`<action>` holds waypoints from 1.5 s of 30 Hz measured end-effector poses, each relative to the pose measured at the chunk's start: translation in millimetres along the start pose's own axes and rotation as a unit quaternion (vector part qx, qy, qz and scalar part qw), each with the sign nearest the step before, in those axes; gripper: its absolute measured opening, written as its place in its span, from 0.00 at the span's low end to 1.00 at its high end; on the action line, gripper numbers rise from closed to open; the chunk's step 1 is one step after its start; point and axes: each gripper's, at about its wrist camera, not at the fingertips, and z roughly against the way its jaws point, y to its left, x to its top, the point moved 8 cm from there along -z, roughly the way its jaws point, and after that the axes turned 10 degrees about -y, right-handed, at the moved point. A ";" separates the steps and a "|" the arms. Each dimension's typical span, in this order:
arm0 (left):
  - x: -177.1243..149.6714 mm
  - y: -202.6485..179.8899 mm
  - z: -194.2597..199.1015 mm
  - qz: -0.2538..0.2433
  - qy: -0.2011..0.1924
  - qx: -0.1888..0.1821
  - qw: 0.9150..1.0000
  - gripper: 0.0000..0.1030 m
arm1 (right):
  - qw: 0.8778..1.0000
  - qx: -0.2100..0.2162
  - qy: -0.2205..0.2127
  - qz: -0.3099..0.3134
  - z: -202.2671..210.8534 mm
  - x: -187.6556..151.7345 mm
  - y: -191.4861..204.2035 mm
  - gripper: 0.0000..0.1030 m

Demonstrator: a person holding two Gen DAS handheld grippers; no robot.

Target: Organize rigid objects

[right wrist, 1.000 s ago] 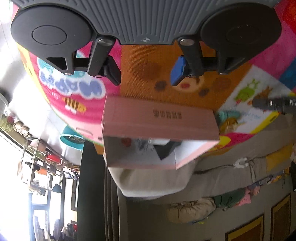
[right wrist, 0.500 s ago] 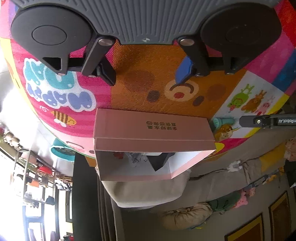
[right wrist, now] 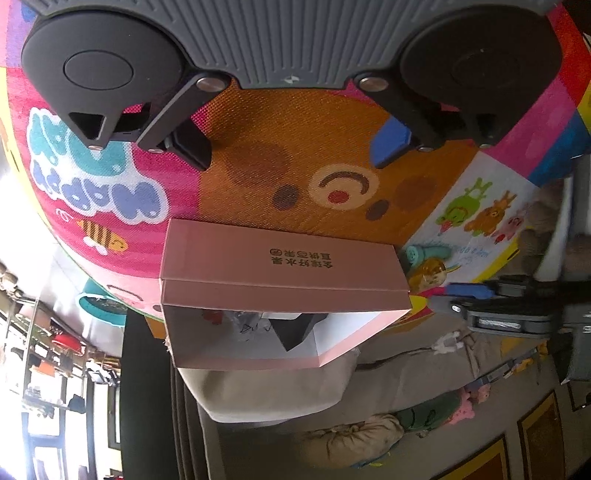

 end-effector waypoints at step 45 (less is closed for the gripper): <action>-8.1 84.0 21.4 0.066 -0.024 -0.076 0.995 0.26 | 0.965 -0.120 0.176 0.155 -287.8 166.2 115.6 0.14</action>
